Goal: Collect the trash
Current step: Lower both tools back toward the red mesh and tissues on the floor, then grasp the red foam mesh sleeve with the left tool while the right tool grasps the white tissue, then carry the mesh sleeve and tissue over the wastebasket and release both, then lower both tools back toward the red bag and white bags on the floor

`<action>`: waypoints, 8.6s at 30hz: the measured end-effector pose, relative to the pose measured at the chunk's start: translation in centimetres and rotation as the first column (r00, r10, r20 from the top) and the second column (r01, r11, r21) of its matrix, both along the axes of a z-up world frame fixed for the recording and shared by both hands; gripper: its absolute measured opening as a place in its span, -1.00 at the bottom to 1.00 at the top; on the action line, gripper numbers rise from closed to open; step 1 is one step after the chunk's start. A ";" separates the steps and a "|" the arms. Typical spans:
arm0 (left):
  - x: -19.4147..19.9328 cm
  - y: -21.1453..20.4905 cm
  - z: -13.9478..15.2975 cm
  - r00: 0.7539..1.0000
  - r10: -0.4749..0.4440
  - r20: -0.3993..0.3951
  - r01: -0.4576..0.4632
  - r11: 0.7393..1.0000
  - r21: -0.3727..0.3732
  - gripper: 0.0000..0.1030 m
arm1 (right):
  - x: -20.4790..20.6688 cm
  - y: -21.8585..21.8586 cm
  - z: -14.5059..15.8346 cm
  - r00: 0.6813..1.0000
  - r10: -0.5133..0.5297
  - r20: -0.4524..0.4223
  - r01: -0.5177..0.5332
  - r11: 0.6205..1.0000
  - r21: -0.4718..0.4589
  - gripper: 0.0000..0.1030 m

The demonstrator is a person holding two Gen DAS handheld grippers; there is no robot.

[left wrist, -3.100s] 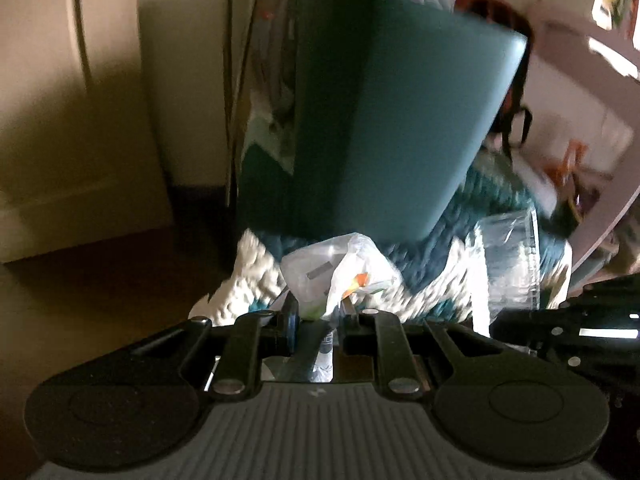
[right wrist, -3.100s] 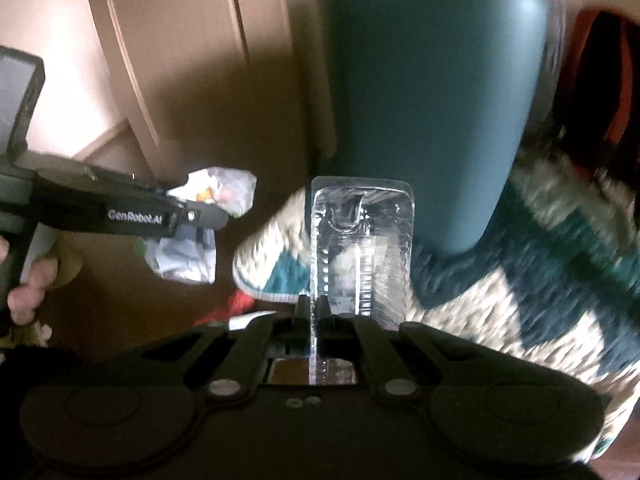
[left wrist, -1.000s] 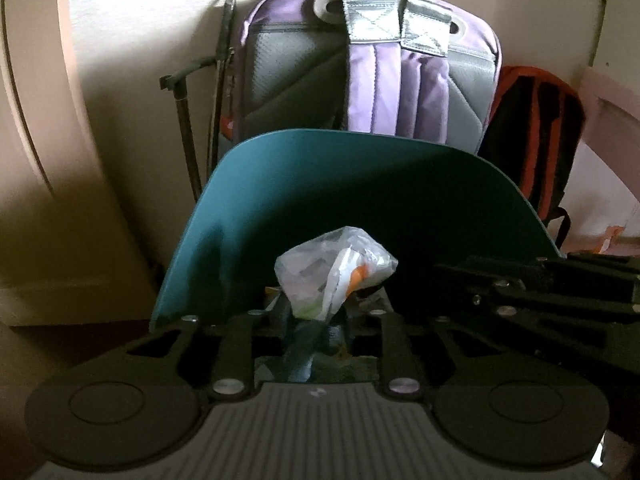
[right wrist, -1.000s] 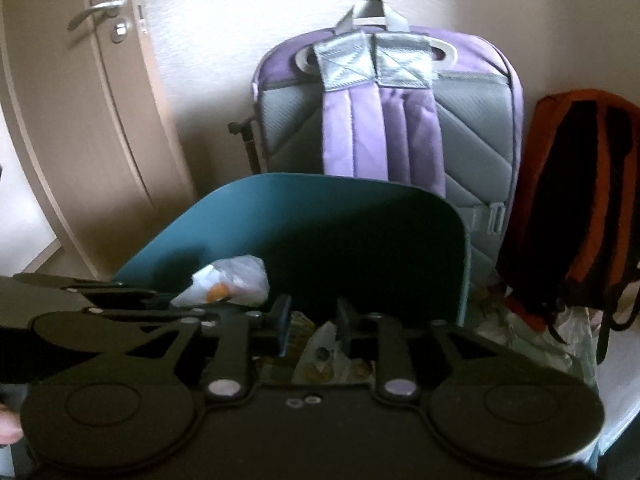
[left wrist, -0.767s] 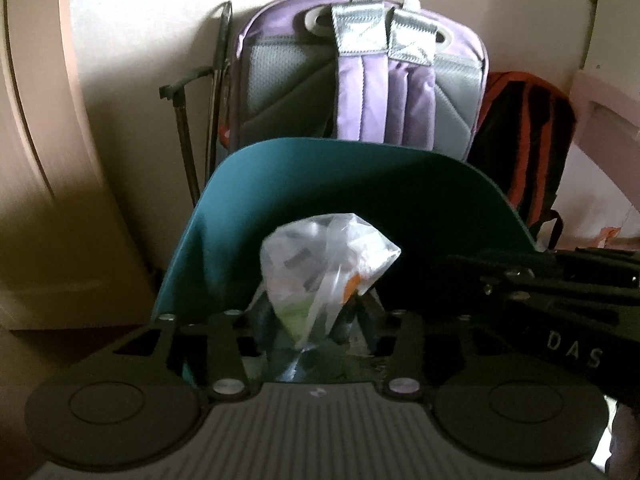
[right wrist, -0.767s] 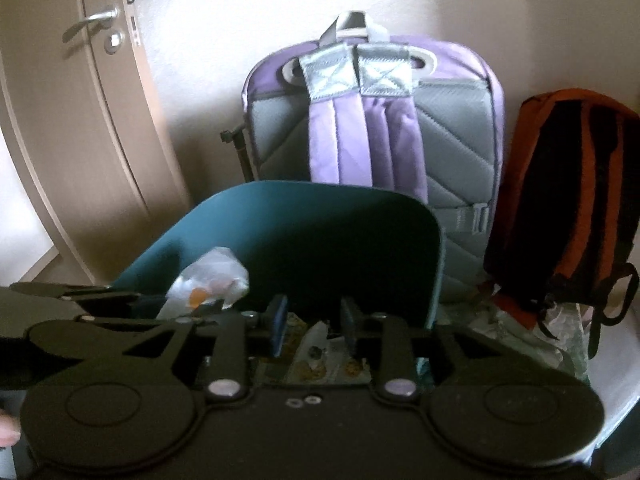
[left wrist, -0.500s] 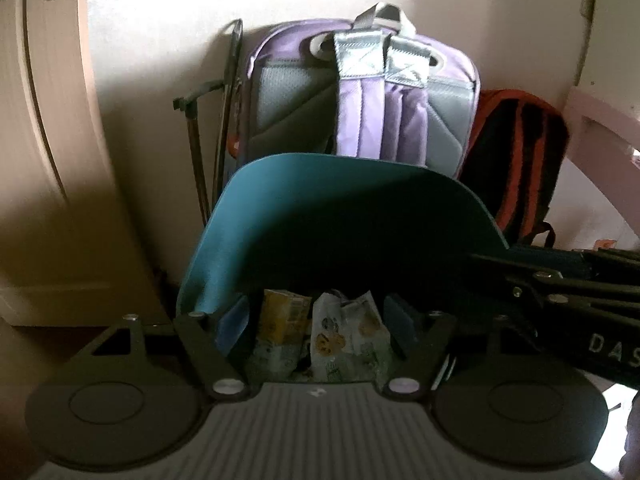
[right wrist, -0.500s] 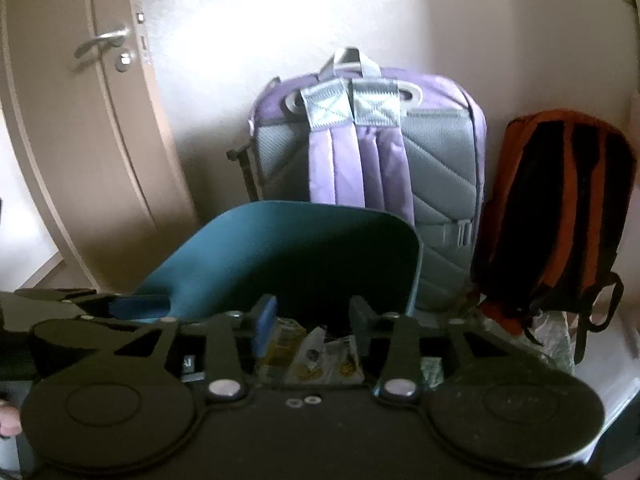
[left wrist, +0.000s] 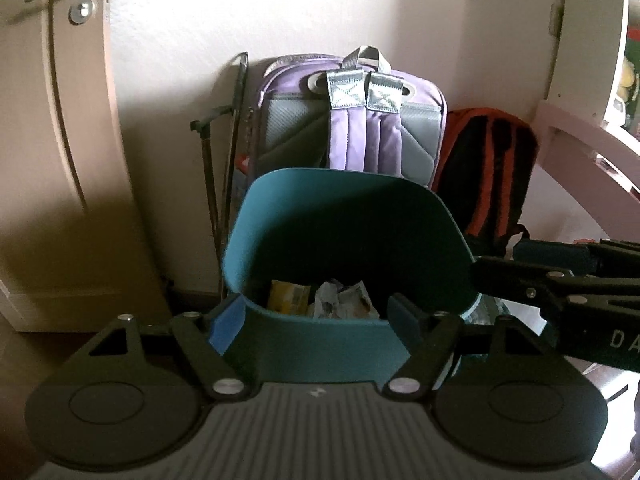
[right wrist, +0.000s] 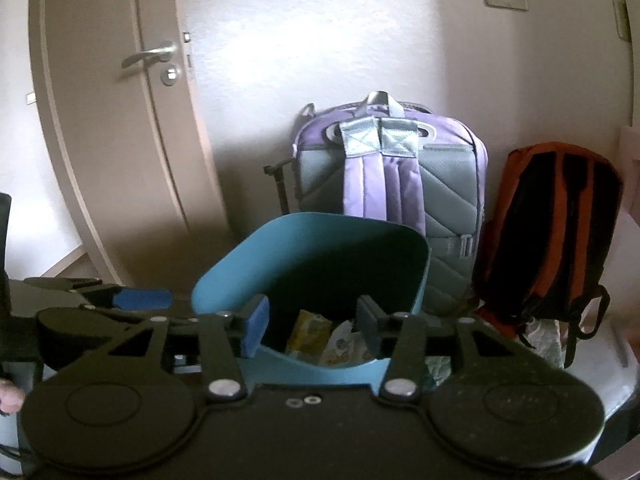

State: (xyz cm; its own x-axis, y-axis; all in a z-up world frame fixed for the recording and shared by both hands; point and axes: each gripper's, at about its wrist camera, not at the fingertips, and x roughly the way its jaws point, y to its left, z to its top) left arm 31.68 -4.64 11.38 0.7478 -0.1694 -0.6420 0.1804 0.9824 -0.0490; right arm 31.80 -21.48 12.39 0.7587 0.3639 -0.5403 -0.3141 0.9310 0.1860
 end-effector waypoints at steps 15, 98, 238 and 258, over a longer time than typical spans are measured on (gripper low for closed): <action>-7.3 8.0 -2.5 0.999 0.006 -0.042 -0.007 0.999 -0.035 0.63 | -5.0 5.8 -2.5 0.987 0.150 -0.051 -0.151 0.989 -0.003 0.06; -6.6 38.1 -62.1 0.584 0.468 -0.663 -0.692 0.714 -0.106 -0.84 | 5.3 38.0 -59.6 0.552 -0.023 -0.834 -0.153 0.980 -0.128 -1.00; -7.2 8.0 0.8 0.998 0.031 -0.048 -0.036 0.993 -0.111 0.70 | -6.6 8.0 0.4 0.968 0.246 -0.042 -0.249 0.966 -0.073 0.04; -5.9 26.1 -17.5 0.944 0.259 -0.205 -0.275 0.960 -0.055 0.93 | -4.4 23.1 -18.5 0.843 0.437 -0.313 -0.482 0.872 -0.082 0.05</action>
